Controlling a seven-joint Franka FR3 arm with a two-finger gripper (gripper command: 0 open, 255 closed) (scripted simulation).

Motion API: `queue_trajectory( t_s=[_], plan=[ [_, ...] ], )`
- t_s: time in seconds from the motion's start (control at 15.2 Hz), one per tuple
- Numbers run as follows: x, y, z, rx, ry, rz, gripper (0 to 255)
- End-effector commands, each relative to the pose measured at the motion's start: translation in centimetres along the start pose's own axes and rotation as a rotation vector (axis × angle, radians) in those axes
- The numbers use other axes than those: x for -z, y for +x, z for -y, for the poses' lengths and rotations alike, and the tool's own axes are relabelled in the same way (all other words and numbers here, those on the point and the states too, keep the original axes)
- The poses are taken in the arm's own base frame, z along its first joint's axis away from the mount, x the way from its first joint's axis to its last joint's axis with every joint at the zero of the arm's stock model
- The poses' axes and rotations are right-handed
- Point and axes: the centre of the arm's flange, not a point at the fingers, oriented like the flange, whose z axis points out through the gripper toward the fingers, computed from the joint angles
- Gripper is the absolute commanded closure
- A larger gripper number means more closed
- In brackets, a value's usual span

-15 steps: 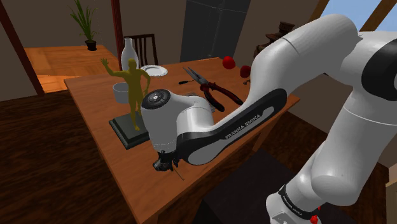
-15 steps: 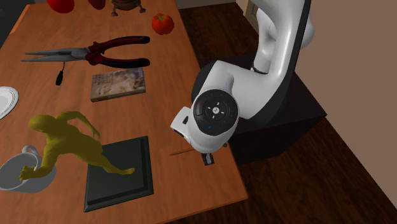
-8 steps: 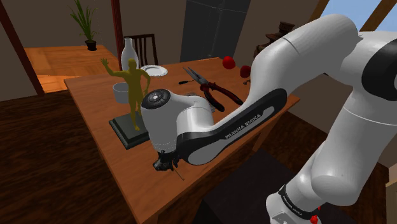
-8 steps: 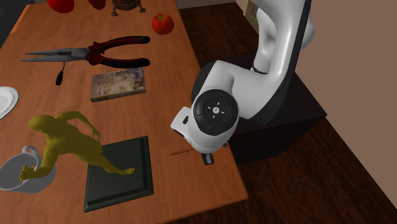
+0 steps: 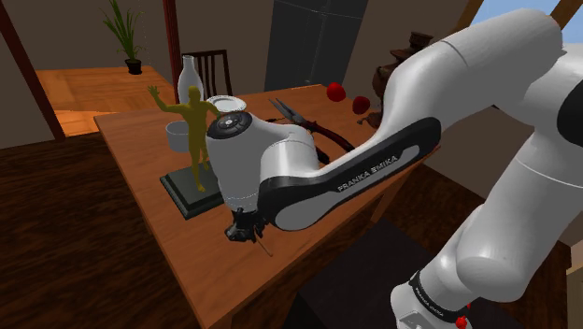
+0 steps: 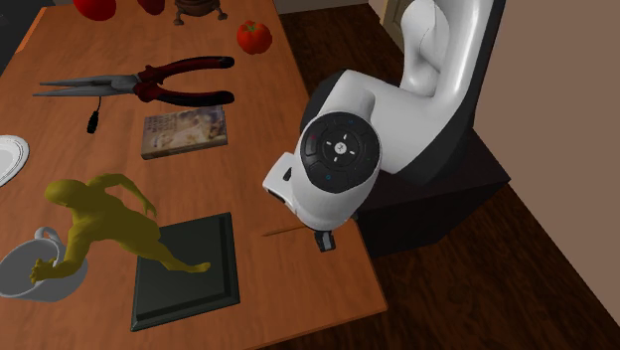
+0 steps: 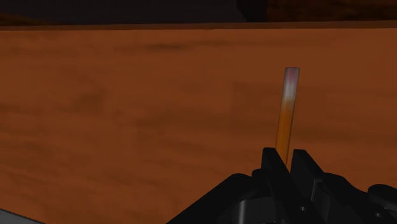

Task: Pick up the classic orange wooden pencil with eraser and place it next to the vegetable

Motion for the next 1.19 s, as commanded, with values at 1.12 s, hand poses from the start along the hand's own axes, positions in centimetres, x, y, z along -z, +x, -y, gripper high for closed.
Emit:
queue_trajectory(
  t_s=[1.12],
  plan=[
    [9.7,-0.2,-2.3,0.000,0.000,0.001,255]
  ],
)
